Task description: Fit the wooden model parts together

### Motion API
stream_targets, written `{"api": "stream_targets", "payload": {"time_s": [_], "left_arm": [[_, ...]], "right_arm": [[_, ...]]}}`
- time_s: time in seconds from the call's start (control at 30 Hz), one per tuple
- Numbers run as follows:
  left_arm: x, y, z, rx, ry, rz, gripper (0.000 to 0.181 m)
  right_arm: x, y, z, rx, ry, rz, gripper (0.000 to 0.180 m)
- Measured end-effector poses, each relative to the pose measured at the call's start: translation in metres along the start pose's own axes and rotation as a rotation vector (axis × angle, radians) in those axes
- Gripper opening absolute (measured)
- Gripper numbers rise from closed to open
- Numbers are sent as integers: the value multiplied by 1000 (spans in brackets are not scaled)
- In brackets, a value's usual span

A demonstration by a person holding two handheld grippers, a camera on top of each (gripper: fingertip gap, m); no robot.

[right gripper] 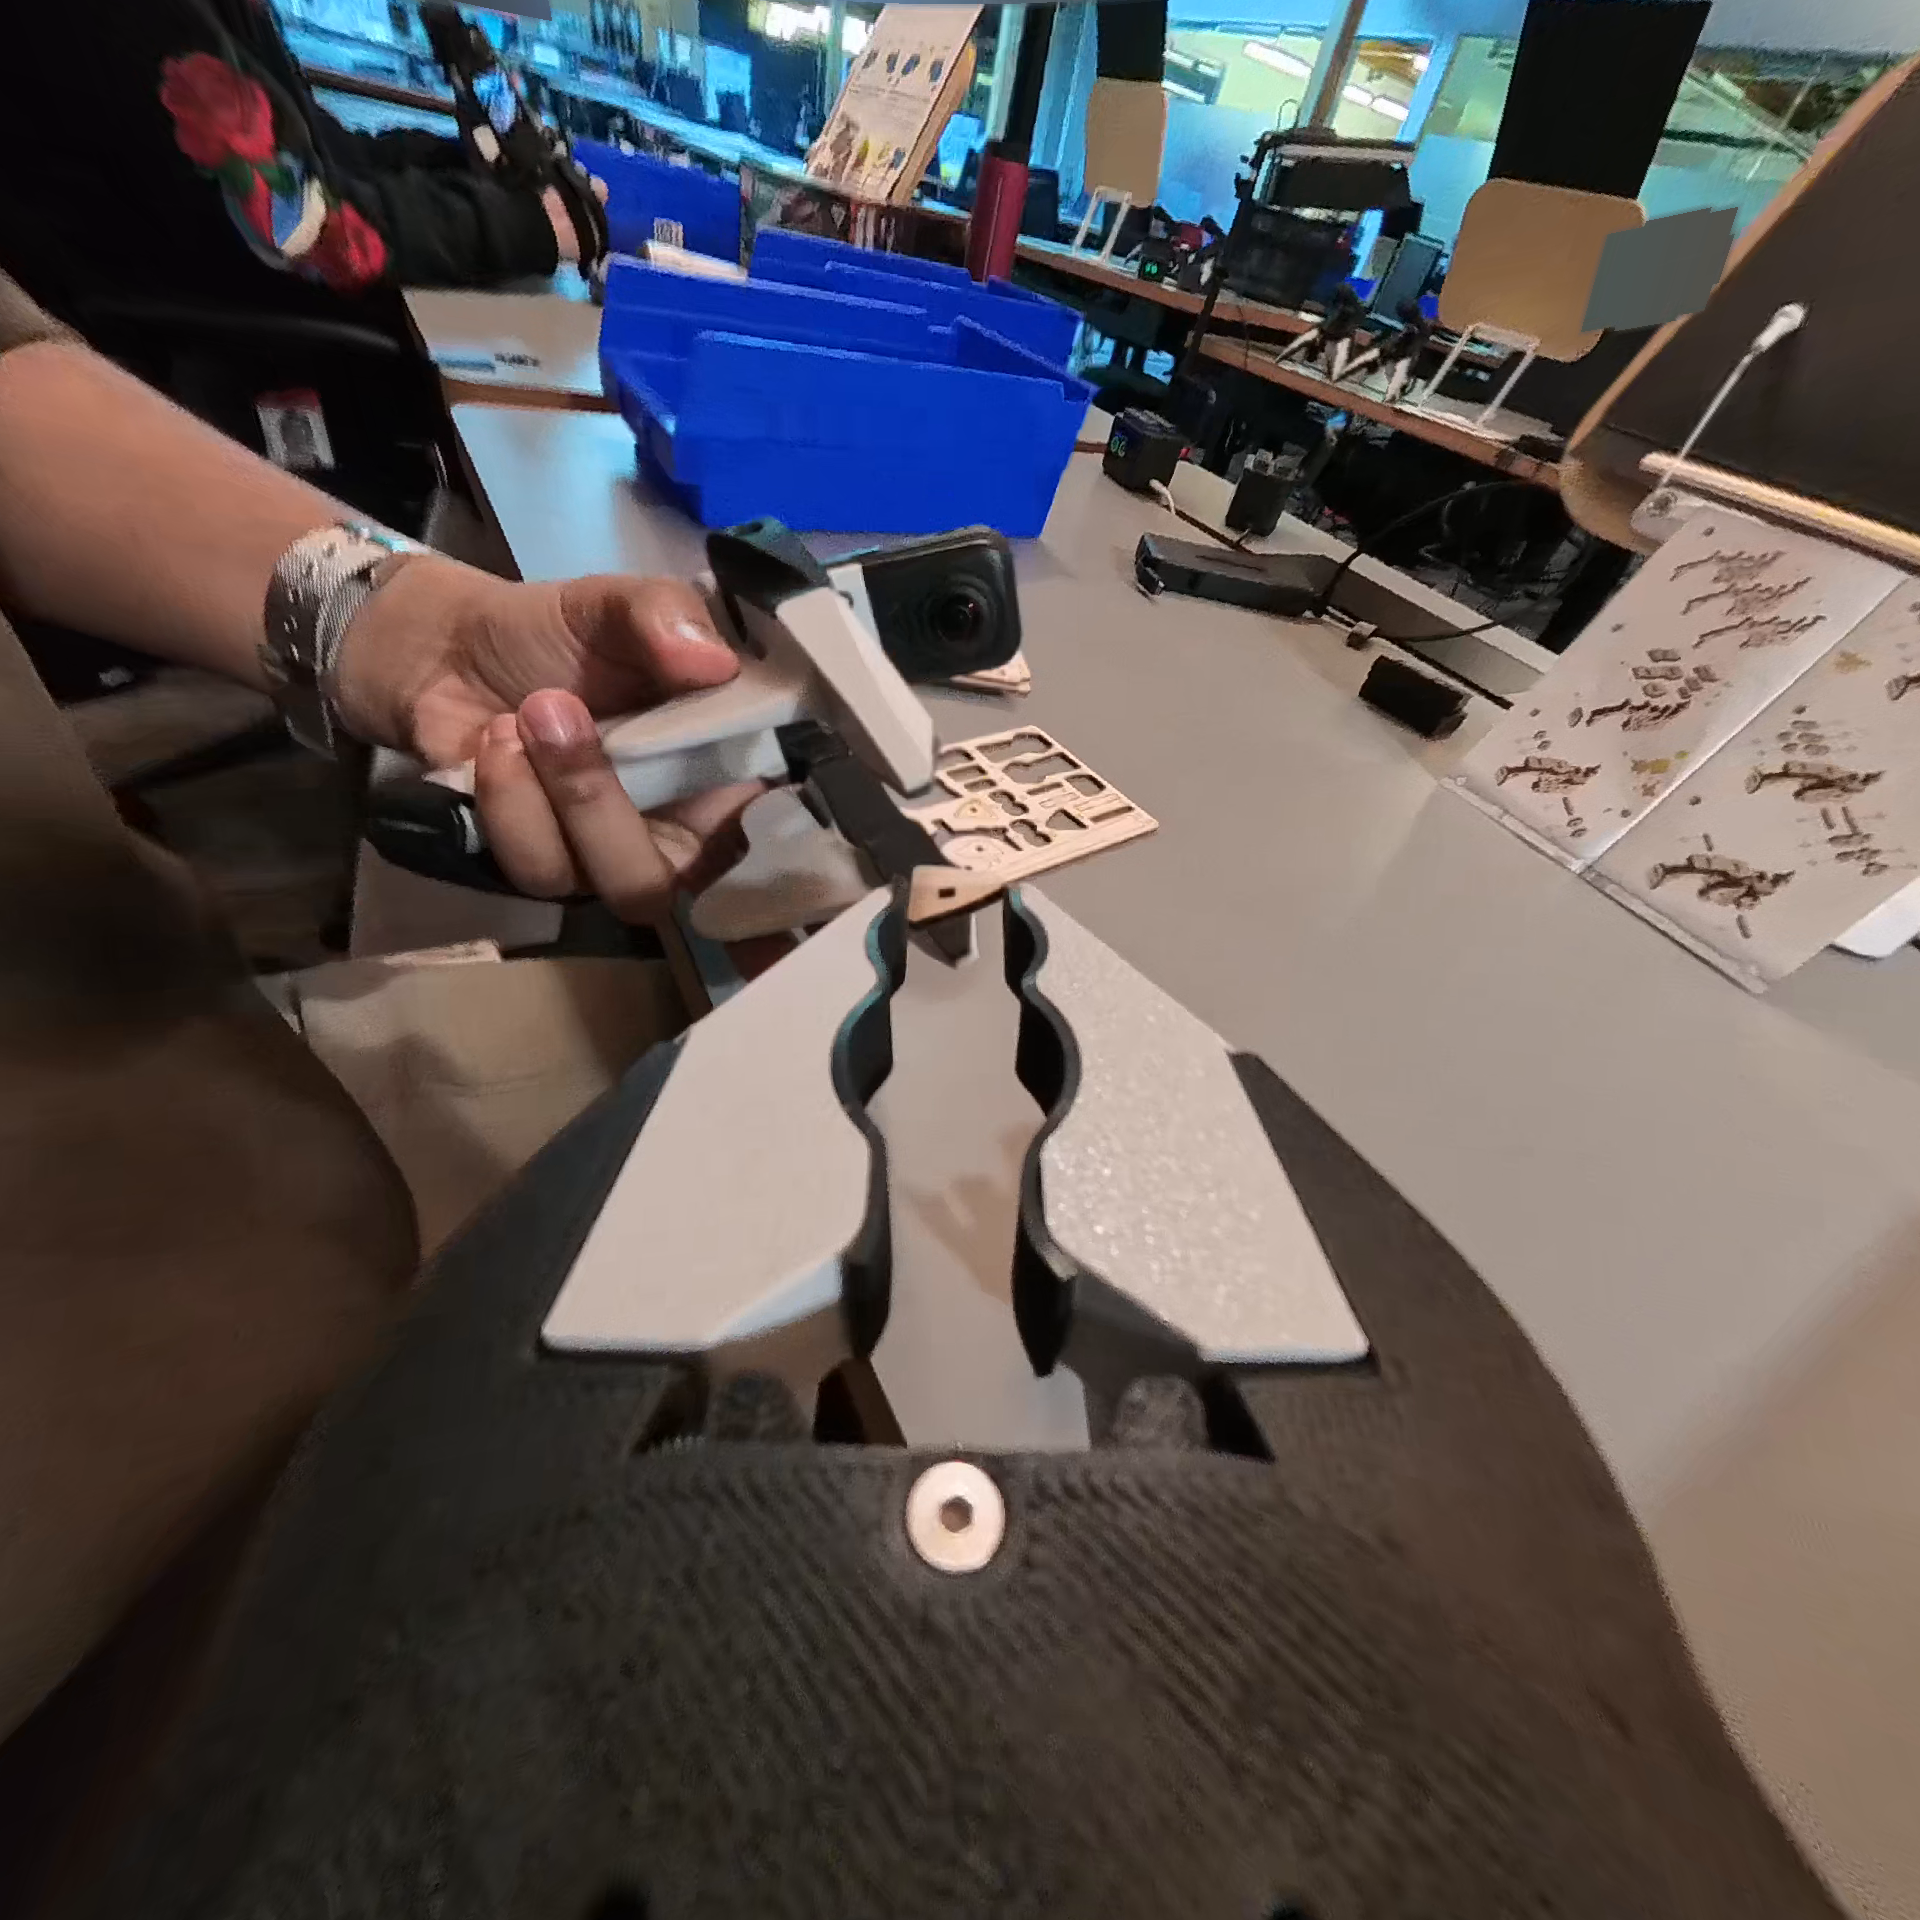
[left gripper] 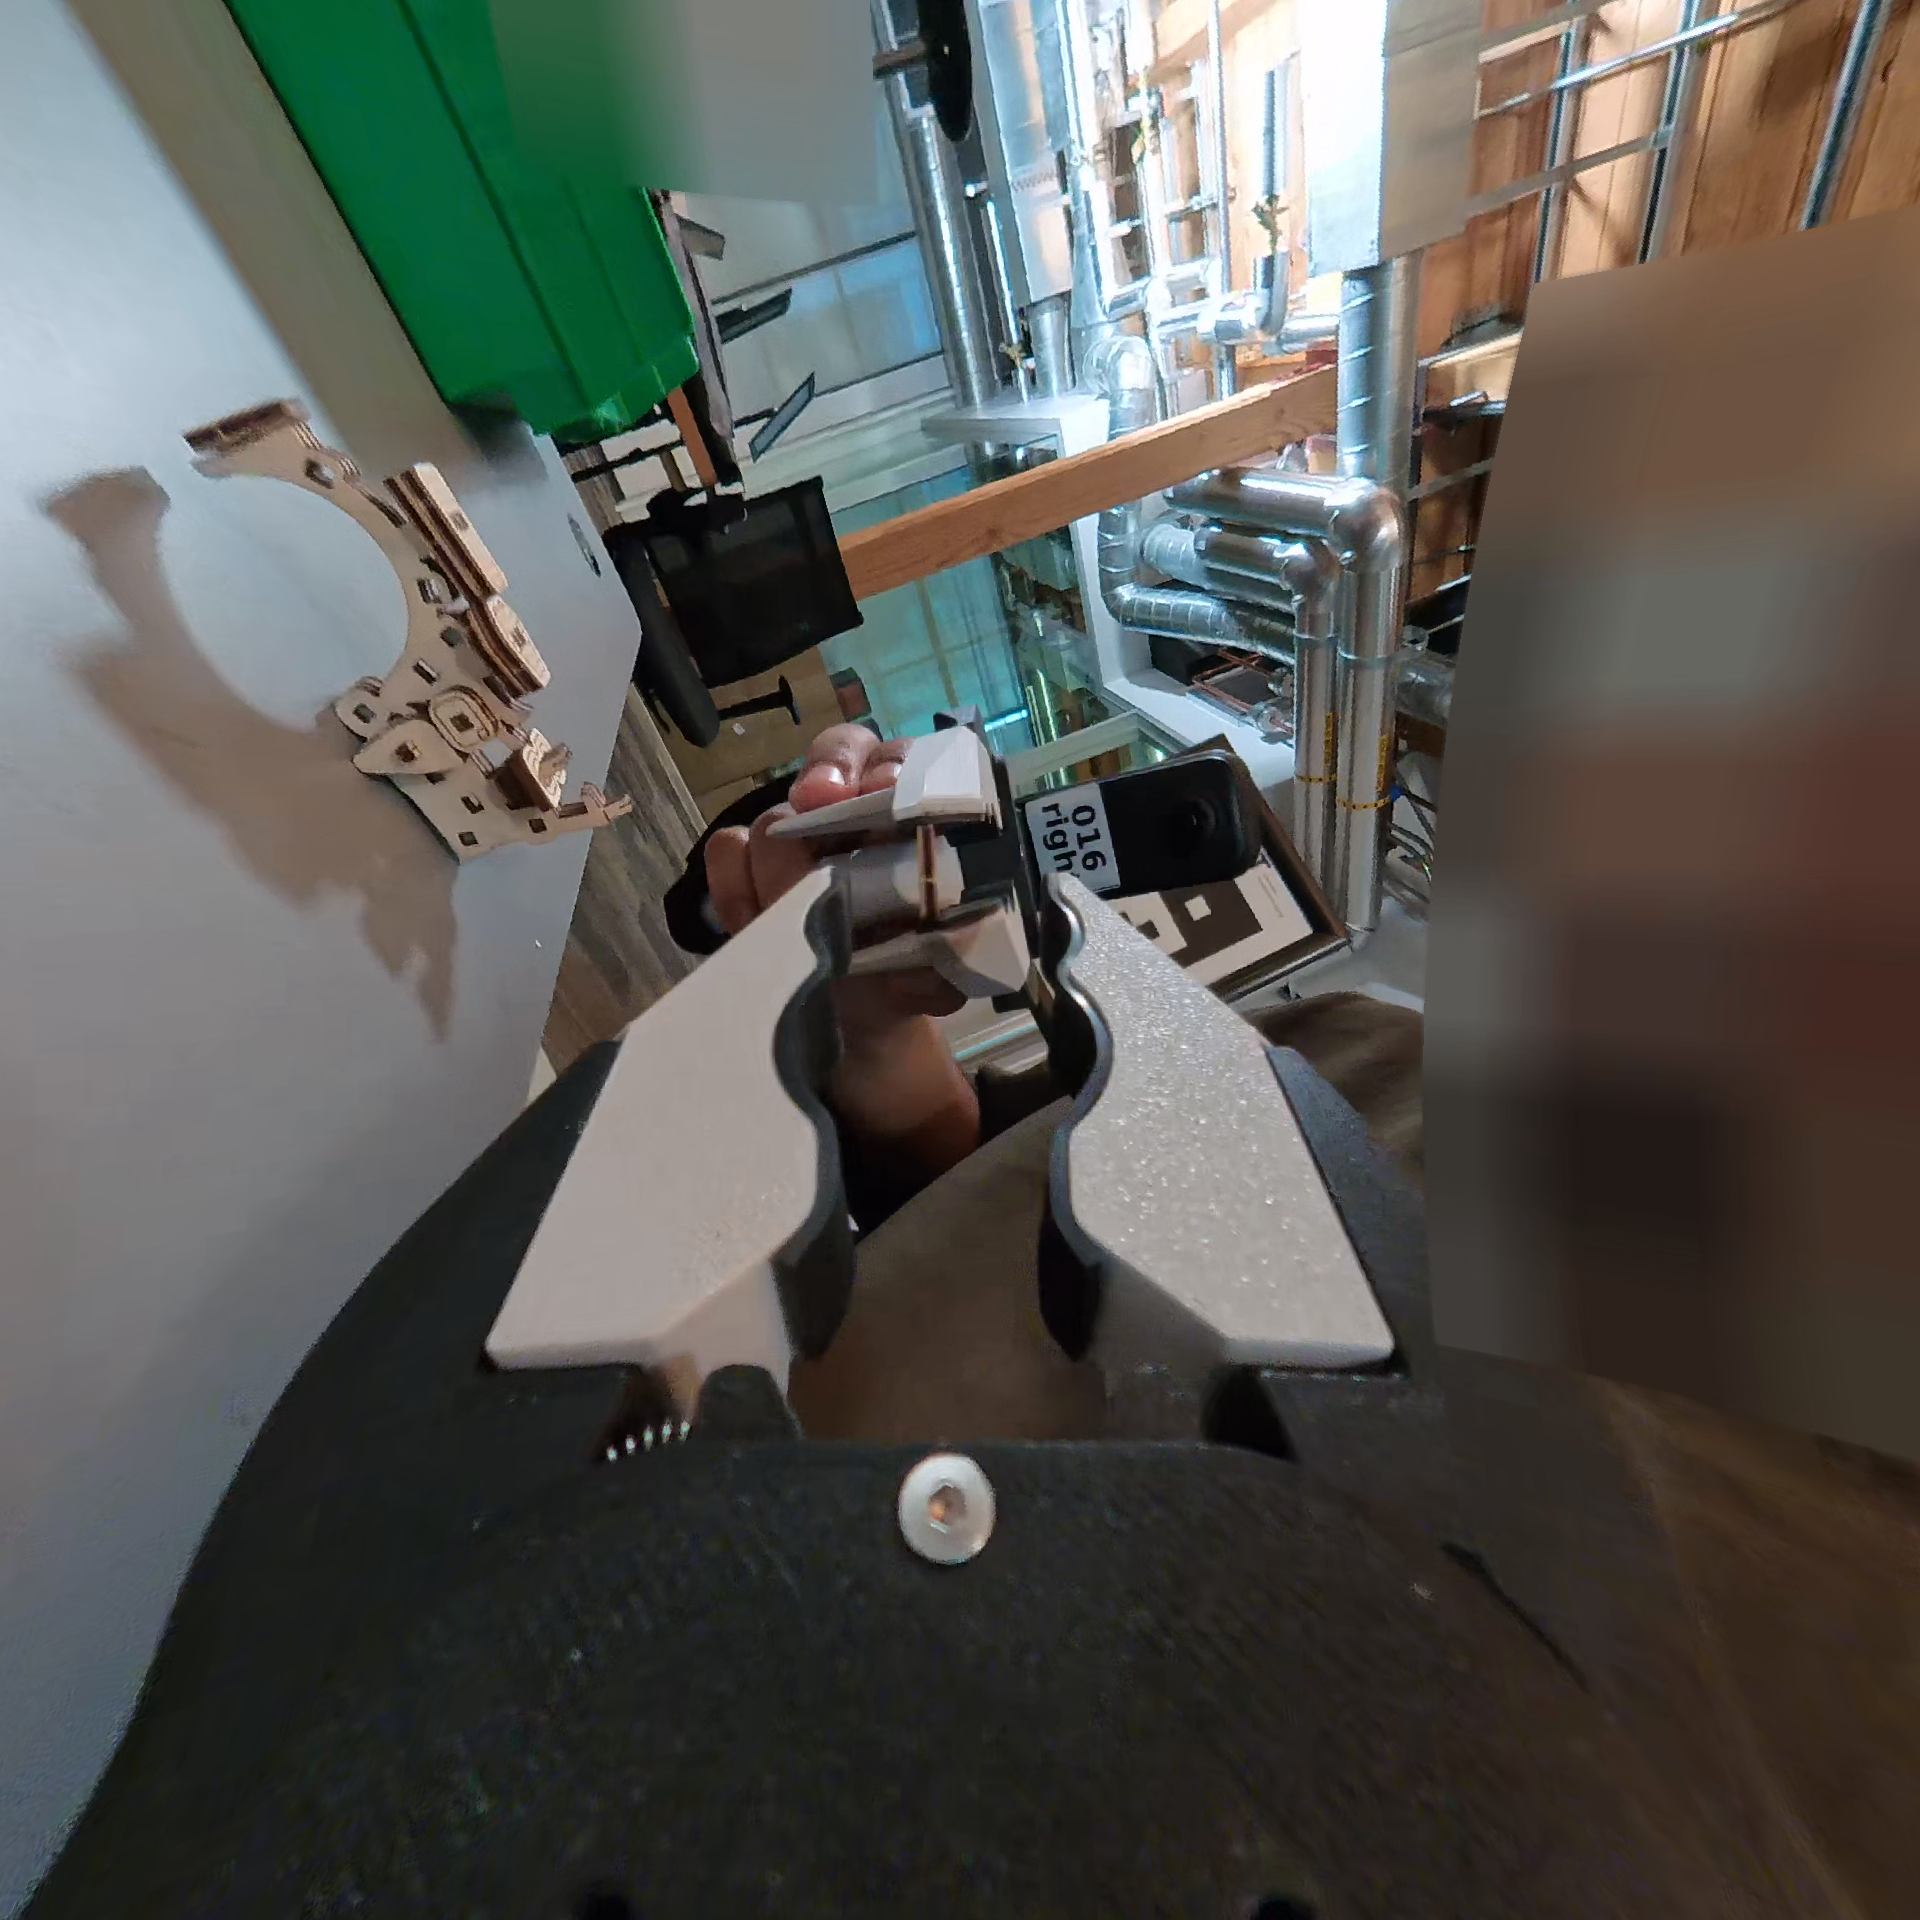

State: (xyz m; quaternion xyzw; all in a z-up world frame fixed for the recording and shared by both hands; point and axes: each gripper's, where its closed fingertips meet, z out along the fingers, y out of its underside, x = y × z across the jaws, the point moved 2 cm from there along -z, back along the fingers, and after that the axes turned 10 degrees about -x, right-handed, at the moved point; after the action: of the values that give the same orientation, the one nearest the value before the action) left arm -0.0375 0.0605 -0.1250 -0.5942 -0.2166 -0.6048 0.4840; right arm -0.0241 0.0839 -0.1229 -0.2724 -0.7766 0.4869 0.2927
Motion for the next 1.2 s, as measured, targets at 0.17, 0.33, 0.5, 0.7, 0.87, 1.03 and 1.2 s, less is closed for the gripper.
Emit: {"api": "stream_targets", "payload": {"time_s": [0.17, 0.33, 0.5, 0.7, 0.87, 1.03, 1.2], "left_arm": [[2, -19, -16, 118, -86, 114, 32], [5, -21, -21, 84, -291, 405, 25], [3, -5, -9, -58, -541, 800, 25], [-2, 14, 5, -155, -640, 1011, 23], [-2, 19, 9, -168, -650, 1068, 11], [-2, 19, 10, -165, -653, 1048, 4], [-3, -1, 0, -18, -582, 745, 0]], "right_arm": [[11, -4, -8, 74, -92, 216, 17], [8, -2, -9, 114, -421, 601, 17], [11, -3, -15, 158, -627, 873, 16], [0, 4, -11, 107, -854, 1137, 16], [-10, 8, -6, 56, -930, 1211, 17], [-9, 9, -4, 80, -972, 1291, 17], [13, 5, -6, 198, -823, 1254, 24]]}}
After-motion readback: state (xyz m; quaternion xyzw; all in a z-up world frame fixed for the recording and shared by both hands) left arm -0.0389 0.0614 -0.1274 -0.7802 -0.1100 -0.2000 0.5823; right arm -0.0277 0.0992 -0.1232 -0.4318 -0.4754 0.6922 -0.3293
